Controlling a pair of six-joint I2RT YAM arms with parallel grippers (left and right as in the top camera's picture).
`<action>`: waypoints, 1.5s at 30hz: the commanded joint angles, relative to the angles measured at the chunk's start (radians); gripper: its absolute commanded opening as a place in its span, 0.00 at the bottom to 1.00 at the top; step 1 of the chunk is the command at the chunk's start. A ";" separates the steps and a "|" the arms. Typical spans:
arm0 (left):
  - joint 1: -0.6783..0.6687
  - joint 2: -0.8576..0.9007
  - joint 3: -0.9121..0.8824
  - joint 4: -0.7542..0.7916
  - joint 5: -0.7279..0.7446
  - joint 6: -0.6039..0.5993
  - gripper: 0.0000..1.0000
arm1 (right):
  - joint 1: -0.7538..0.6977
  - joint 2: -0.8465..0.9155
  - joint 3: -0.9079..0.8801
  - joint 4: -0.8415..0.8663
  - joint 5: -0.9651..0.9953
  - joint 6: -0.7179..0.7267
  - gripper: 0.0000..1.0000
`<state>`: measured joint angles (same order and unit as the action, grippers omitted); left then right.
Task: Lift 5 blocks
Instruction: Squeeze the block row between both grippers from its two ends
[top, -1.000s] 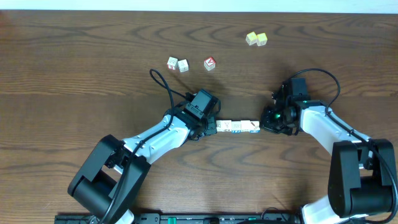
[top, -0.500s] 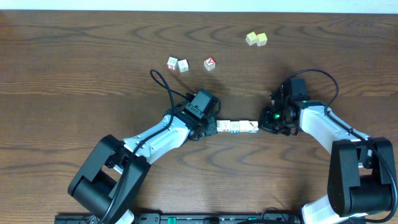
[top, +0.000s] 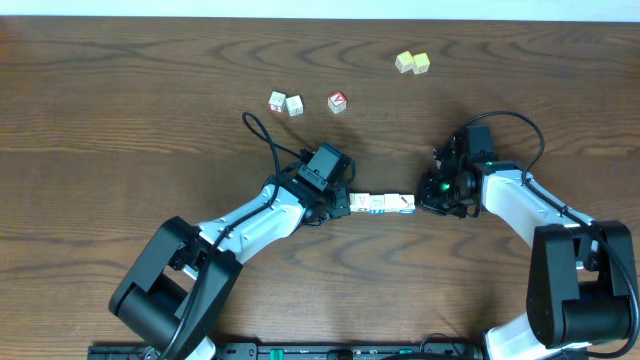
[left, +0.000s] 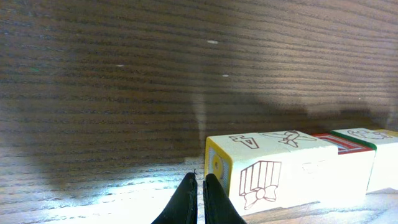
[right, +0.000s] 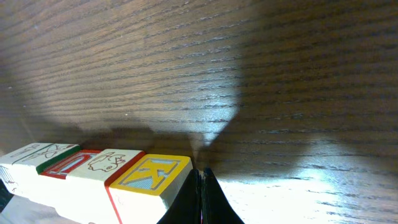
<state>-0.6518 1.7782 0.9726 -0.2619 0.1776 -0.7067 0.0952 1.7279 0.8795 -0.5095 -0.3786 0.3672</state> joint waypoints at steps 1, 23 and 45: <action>-0.003 0.015 -0.007 0.002 -0.001 -0.005 0.07 | 0.001 0.010 -0.008 0.014 -0.050 -0.049 0.01; -0.003 0.015 -0.007 0.025 0.051 0.041 0.07 | 0.024 0.010 -0.008 0.027 -0.070 -0.070 0.01; -0.002 0.015 -0.006 0.025 0.051 0.045 0.07 | 0.061 0.010 -0.008 0.050 -0.098 -0.114 0.01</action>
<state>-0.6479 1.7786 0.9726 -0.2516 0.1833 -0.6758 0.1085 1.7279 0.8795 -0.4667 -0.3882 0.2687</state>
